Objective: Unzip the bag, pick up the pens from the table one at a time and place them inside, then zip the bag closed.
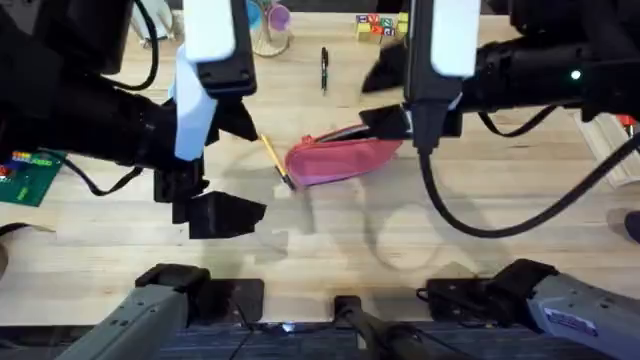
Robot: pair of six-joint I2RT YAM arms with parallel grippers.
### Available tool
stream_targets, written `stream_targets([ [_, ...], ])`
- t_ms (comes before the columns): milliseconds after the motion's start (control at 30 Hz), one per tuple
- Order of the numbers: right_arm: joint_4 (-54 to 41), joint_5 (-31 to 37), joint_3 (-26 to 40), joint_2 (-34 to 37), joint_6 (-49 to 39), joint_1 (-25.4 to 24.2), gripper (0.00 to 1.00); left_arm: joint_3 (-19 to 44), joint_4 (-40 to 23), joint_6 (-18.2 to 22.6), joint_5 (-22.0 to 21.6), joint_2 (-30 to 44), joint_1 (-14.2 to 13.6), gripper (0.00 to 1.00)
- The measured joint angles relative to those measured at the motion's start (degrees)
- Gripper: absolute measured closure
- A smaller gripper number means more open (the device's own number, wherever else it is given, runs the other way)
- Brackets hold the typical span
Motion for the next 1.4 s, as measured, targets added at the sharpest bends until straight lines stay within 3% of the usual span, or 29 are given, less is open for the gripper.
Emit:
stream_targets([
  [33,-0.9,-0.2,0.0,0.0,0.3,0.0,0.904,0.0,0.0,0.0,-0.3,0.0,0.0,0.005],
  [100,-2.5,-0.5,0.0,0.0,0.7,0.0,0.965,0.0,0.0,0.0,-1.2,0.0,0.0,0.005],
  [600,-6.9,-0.7,0.6,0.4,2.9,0.0,0.973,0.0,0.0,0.0,-3.5,0.0,0.0,0.005],
  [800,-14.5,-0.7,8.1,7.5,2.3,0.0,0.973,0.0,0.0,0.0,-3.5,0.0,0.0,0.005],
  [833,-18.9,-0.4,13.7,12.3,1.4,0.0,0.973,0.0,0.0,0.0,-3.5,0.0,0.0,0.005],
  [1067,-28.8,1.8,26.5,19.3,-3.2,0.0,0.973,0.0,0.0,0.0,-3.7,0.0,0.0,0.005],
  [1400,-33.7,4.8,28.6,27.1,-8.6,0.0,0.974,0.0,0.3,0.0,-3.7,0.0,0.0,0.005],
])
